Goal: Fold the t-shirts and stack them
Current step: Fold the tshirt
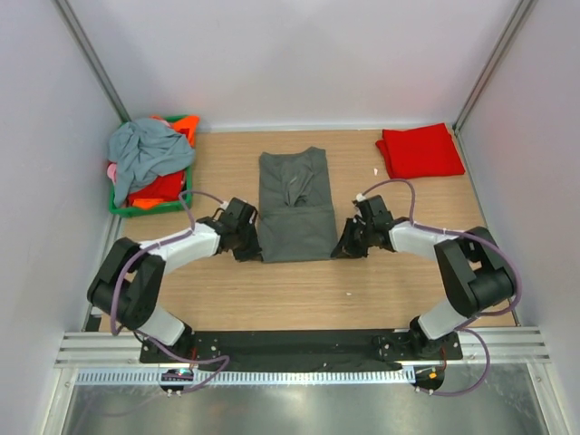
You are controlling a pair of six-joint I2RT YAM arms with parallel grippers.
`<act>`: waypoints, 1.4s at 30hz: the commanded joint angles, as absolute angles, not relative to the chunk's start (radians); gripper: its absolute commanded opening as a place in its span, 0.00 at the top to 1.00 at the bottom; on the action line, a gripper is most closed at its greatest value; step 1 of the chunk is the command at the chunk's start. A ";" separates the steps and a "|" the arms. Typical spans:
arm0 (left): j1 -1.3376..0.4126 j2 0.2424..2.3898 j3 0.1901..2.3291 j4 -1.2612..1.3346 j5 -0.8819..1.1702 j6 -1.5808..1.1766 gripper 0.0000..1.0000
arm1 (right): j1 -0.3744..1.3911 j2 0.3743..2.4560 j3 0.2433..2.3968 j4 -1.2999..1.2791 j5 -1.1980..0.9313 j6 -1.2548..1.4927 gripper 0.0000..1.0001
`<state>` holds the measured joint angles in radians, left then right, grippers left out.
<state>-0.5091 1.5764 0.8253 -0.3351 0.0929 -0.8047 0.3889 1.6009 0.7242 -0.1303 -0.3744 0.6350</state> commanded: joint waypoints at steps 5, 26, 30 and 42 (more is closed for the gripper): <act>-0.685 1.326 0.755 -0.494 -0.044 -0.923 1.00 | 0.420 1.352 0.628 -0.340 -0.279 0.618 0.99; -0.854 1.029 0.975 -0.980 -0.313 -1.045 0.90 | 0.669 0.980 0.783 -0.650 -0.037 0.801 0.99; -0.812 1.132 1.115 -1.008 -0.336 -0.967 0.91 | 0.664 1.112 0.885 -0.669 0.035 0.755 0.99; -0.741 1.135 0.918 -0.731 -0.077 -0.945 0.57 | 0.646 1.203 0.954 -0.669 0.017 0.709 0.99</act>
<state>-0.7338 1.1973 1.0637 -0.8593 -0.2035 -0.9222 0.6479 1.2423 0.9749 -0.6781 0.0059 0.7269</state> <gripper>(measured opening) 0.410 0.093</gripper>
